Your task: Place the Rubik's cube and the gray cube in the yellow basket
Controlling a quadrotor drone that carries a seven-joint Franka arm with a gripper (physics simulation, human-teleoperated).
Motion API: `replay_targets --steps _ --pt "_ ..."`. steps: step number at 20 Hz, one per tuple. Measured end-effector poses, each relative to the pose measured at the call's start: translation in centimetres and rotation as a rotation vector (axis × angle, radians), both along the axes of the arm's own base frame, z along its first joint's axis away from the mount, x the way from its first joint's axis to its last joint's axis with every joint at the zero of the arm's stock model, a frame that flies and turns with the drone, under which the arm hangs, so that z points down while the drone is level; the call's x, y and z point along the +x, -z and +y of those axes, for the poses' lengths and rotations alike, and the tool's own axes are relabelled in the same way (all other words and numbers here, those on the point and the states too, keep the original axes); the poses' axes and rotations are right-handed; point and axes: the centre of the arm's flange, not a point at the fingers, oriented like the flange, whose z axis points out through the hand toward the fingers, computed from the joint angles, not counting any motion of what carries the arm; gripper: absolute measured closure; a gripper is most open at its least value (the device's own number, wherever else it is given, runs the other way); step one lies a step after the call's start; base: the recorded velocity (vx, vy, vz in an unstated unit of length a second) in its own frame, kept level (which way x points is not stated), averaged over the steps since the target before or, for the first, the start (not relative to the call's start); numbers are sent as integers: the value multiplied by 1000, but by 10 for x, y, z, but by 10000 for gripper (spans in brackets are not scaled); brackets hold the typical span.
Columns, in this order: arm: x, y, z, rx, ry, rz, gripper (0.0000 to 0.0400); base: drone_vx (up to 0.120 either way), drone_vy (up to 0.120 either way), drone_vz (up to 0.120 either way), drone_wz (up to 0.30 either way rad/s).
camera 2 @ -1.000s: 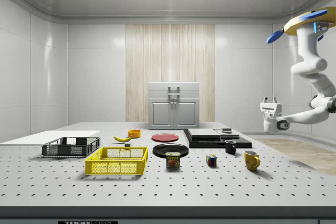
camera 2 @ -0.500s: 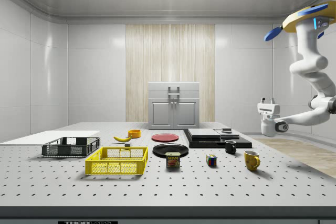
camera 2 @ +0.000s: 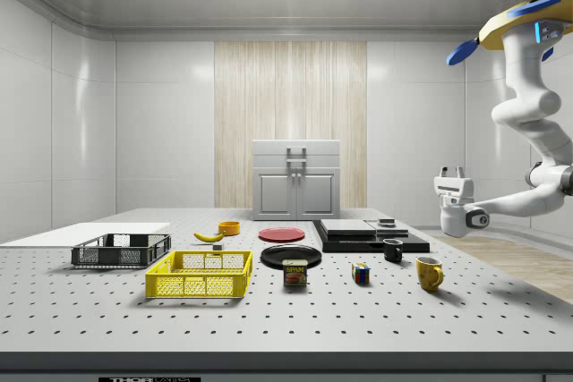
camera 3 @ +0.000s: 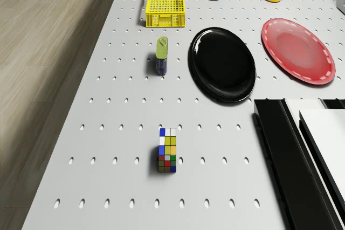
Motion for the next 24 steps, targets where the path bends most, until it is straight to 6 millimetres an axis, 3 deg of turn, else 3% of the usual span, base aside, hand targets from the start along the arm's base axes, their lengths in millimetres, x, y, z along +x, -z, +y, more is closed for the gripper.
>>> replay_targets --steps 6,17,24 --pt "0 0 1 -6 0 -5 0 120 113 0 0" --pt "-1 0 5 -53 1 -13 0 120 0 0 0" --pt "-2 2 18 -179 4 -18 0 120 0 0 0"
